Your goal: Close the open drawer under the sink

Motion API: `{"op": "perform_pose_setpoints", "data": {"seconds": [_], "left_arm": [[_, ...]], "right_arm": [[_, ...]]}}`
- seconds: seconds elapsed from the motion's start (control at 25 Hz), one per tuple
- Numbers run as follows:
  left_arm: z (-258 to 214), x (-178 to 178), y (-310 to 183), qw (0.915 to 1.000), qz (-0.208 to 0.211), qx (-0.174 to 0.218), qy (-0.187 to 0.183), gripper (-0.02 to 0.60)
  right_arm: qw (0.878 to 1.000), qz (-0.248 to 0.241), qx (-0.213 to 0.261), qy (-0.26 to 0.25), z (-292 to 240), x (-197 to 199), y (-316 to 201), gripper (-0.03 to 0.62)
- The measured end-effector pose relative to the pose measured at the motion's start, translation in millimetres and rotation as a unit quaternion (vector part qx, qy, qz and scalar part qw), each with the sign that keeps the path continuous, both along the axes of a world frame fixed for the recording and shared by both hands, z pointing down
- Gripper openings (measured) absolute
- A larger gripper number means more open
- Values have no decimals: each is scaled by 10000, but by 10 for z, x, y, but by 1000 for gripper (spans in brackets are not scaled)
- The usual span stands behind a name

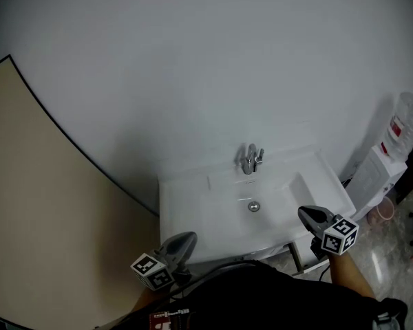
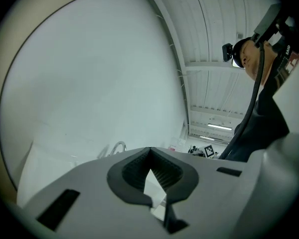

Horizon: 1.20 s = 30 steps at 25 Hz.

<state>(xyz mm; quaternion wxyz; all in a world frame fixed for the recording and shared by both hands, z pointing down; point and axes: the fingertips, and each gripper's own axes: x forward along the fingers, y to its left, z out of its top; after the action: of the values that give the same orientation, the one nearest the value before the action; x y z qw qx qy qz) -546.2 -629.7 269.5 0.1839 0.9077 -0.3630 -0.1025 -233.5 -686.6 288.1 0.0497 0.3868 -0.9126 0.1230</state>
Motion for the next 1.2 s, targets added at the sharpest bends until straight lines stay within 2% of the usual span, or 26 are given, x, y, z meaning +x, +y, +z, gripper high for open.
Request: {"op": "perform_pose_setpoints", "data": {"seconds": [0.12, 0.28, 0.36, 0.76, 0.92, 1.08, 1.2], "left_arm": [[47, -104, -193, 10000, 91, -5, -10, -2], [15, -80, -378, 9997, 21, -126, 228, -2], [110, -83, -480, 9997, -99, -192, 88, -3], [126, 360, -1179, 9950, -956, -200, -205, -3], [100, 531, -1357, 9933, -1095, -253, -265, -3], [142, 397, -1357, 9907, -1226, -425, -405, -2], [203, 248, -1410, 9928, -1072, -458, -268, -3]], "right_arm": [[9999, 66, -99, 12, 75, -107, -110, 2], [9998, -17, -197, 68, 128, -132, -312, 2], [9997, -99, -197, 55, 149, -111, -482, 2], [9939, -1088, -130, -109, 202, 109, -1707, 2], [9908, -1326, -210, -196, 282, 124, -2089, 2], [9891, -1423, -310, -208, 369, -48, -2172, 2], [9911, -1286, -312, -156, 371, -174, -2140, 2]]}}
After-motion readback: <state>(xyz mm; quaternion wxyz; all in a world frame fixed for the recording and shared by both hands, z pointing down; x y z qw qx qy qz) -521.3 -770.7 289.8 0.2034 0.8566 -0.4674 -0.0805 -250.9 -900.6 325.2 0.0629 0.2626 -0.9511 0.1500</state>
